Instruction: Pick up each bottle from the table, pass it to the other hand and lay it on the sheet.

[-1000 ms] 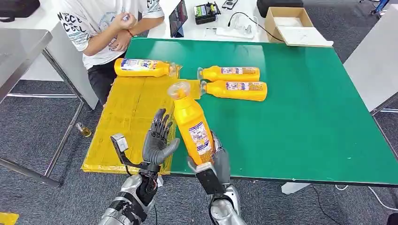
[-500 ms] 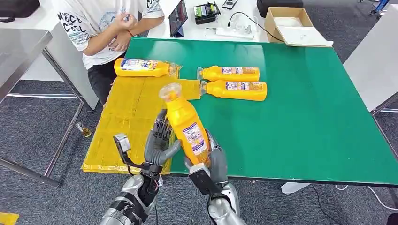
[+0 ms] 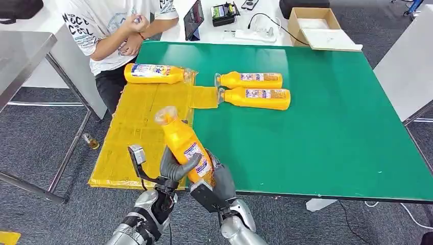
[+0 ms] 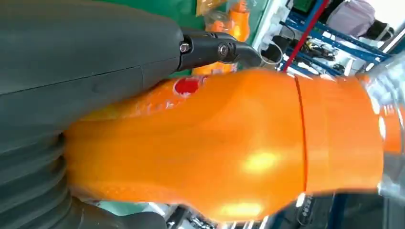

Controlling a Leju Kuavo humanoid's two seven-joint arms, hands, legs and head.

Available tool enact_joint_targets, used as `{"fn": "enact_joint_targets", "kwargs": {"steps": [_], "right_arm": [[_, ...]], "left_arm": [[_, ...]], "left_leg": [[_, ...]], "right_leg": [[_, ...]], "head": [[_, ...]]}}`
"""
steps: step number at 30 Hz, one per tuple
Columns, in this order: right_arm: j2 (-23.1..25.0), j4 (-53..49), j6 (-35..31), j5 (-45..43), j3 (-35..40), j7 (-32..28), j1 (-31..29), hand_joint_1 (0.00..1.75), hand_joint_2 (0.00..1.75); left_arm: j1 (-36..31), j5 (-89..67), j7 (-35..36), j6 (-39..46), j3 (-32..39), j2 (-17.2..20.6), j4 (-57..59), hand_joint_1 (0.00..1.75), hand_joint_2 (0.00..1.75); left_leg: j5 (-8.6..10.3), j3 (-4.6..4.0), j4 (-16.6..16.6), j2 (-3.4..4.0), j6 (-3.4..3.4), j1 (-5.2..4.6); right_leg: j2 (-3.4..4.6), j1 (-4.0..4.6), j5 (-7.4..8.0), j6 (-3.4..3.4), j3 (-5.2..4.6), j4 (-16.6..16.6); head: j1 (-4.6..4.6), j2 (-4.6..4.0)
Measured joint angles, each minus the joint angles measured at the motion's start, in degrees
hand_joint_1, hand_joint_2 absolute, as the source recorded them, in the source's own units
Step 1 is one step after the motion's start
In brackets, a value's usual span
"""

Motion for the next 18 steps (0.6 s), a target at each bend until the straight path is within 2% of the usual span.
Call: {"fn": "enact_joint_targets", "kwargs": {"steps": [7,8,9,10,18], "right_arm": [[0.02,3.34,0.09,-0.66,3.17,1.46,-2.23,1.75,1.75],[0.02,3.69,-0.02,-0.83,3.52,1.46,-2.44,1.75,1.75],[0.02,4.02,-0.09,-1.01,3.78,1.46,-2.64,1.75,1.75],[0.02,4.24,-0.13,-1.13,3.97,1.42,-2.84,1.75,1.75],[0.00,5.11,-0.15,-1.46,4.76,1.29,-3.77,1.75,1.75]], "left_arm": [[-0.03,-0.33,-0.22,-0.11,-0.02,0.48,1.31,0.03,1.75],[-0.05,-0.64,-0.39,-0.22,-0.02,0.50,1.49,0.23,1.75],[-0.11,-1.09,-0.72,-0.48,-0.09,0.52,1.77,1.57,1.75],[-0.11,-1.57,-1.03,-0.96,-0.20,0.66,1.92,1.75,1.75],[-1.22,-0.15,-2.80,-7.06,-1.09,1.66,4.79,1.75,1.75]], "left_leg": [[0.00,0.02,0.00,0.03,0.00,-0.01],[0.00,0.02,0.01,0.03,0.00,-0.01],[0.00,0.02,0.01,0.03,0.00,-0.01],[0.00,0.02,0.01,0.03,0.00,-0.01],[0.00,0.04,0.01,0.04,0.00,0.00]], "right_leg": [[0.05,-0.01,0.00,0.00,0.01,0.00],[0.05,-0.01,0.00,0.00,0.00,0.00],[0.05,-0.01,0.00,0.00,0.00,0.00],[0.05,-0.01,0.00,0.00,0.00,0.00],[0.08,0.00,0.01,0.00,-0.01,0.00]], "head": [[0.00,0.00],[0.00,0.00],[0.02,0.00],[0.00,0.00],[0.00,0.00]]}}
